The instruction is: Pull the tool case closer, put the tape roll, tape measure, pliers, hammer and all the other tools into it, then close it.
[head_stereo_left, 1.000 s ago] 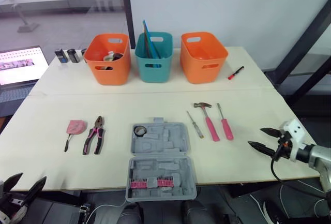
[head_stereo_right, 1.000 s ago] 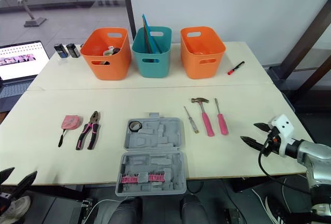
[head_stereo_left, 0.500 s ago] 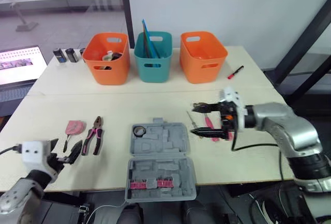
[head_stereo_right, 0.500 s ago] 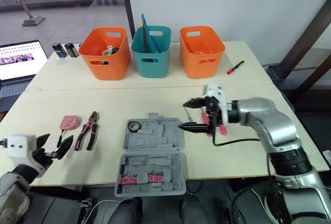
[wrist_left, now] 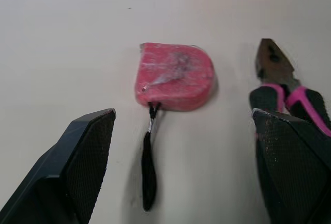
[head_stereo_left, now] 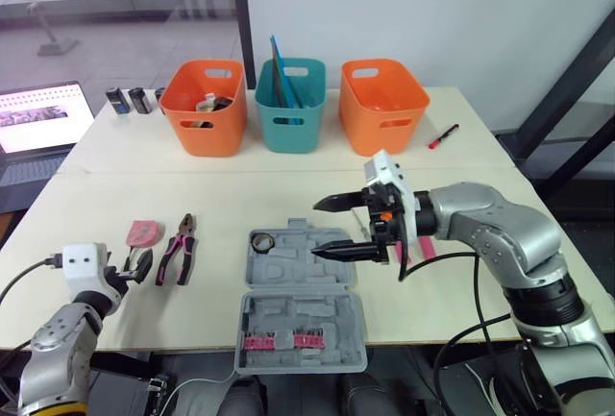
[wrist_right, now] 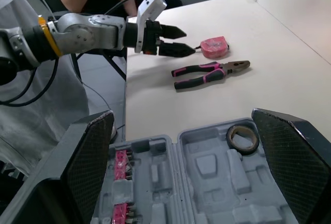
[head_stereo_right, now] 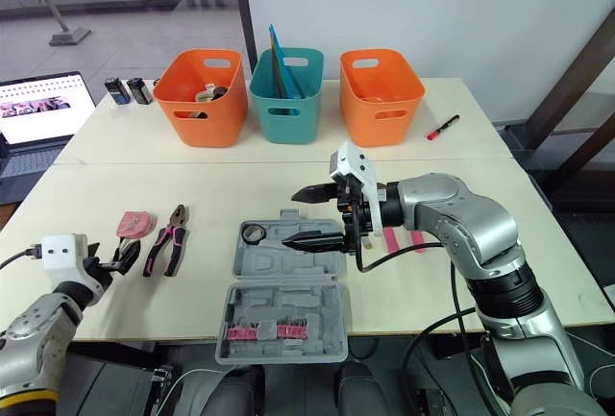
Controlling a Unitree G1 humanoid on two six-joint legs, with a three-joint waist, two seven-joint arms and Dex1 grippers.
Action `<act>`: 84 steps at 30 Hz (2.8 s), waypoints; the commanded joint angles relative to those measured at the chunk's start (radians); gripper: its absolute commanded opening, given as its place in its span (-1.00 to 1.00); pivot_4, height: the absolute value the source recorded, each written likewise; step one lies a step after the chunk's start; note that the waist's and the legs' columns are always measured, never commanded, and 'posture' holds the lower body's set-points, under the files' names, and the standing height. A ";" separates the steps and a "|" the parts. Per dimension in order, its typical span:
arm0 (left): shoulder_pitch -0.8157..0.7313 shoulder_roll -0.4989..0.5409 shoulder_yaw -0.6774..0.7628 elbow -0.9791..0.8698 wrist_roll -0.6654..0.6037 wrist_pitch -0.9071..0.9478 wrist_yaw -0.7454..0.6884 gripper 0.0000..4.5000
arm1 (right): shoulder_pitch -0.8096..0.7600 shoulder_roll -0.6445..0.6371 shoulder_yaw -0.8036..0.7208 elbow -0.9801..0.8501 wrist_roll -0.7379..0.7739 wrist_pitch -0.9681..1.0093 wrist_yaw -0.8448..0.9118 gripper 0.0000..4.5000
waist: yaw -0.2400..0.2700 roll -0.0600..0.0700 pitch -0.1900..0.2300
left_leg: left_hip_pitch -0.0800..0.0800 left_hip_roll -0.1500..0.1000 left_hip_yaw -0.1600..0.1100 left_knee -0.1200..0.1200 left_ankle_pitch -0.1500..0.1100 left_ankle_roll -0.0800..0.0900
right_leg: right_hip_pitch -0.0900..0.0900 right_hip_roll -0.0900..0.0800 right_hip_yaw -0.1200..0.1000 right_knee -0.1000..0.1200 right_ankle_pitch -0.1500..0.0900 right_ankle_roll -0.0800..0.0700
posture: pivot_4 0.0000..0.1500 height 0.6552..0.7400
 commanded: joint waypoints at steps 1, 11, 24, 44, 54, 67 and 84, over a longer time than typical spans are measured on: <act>-0.040 0.031 -0.015 0.104 0.038 -0.069 -0.025 0.97 | -0.008 0.001 0.004 -0.029 -0.003 -0.011 -0.010 1.00 | 0.000 0.000 0.000 | 0.000 0.000 0.000 0.000 0.000 0.000 | 0.000 0.000 0.000 0.000 0.000 0.000 | 1.00 0.92; -0.161 0.054 -0.030 0.383 0.041 -0.176 -0.098 0.16 | 0.010 -0.021 0.023 -0.015 -0.022 -0.014 -0.008 1.00 | 0.000 0.000 0.000 | 0.000 0.000 0.000 0.000 0.000 0.000 | 0.000 0.000 0.000 0.001 0.000 0.000 | 1.00 0.92; -0.066 0.007 -0.023 0.273 0.003 -0.177 -0.095 -0.99 | 0.008 -0.032 0.085 0.018 -0.069 -0.026 0.026 1.00 | -0.003 0.000 0.000 | 0.000 0.000 0.000 0.000 0.000 0.000 | 0.000 0.000 0.000 0.000 0.000 0.001 | 1.00 0.92; 0.626 -0.211 0.021 -0.448 -0.093 0.004 0.002 -0.99 | -0.048 0.028 0.171 0.106 -0.115 -0.080 0.110 1.00 | -0.005 -0.002 -0.001 | -0.002 0.000 0.003 0.000 -0.002 -0.003 | -0.009 -0.003 0.000 -0.004 0.000 -0.001 | 1.00 0.92; 0.662 -0.149 0.057 -0.475 -0.100 0.005 -0.039 -0.99 | -0.075 0.058 0.191 0.145 -0.149 -0.114 0.135 1.00 | -0.014 -0.002 -0.001 | -0.013 0.001 0.004 0.000 -0.004 -0.002 | -0.017 -0.003 0.000 -0.002 0.000 -0.001 | 1.00 0.92; 0.731 0.042 0.218 -0.478 -0.217 -0.070 -0.357 0.97 | -0.101 0.058 0.164 0.138 -0.120 -0.113 0.185 1.00 | -0.027 -0.002 -0.001 | -0.014 0.001 0.004 0.002 -0.004 -0.002 | -0.017 -0.003 0.000 -0.002 0.000 -0.001 | 1.00 0.92; 0.311 0.548 -0.058 0.114 0.025 -0.469 -1.002 0.97 | -0.076 0.069 0.129 0.092 -0.120 -0.113 0.117 1.00 | -0.028 -0.002 -0.001 | -0.016 0.002 0.005 -0.001 -0.004 -0.002 | -0.021 -0.001 -0.001 0.001 0.001 -0.002 | 1.00 0.92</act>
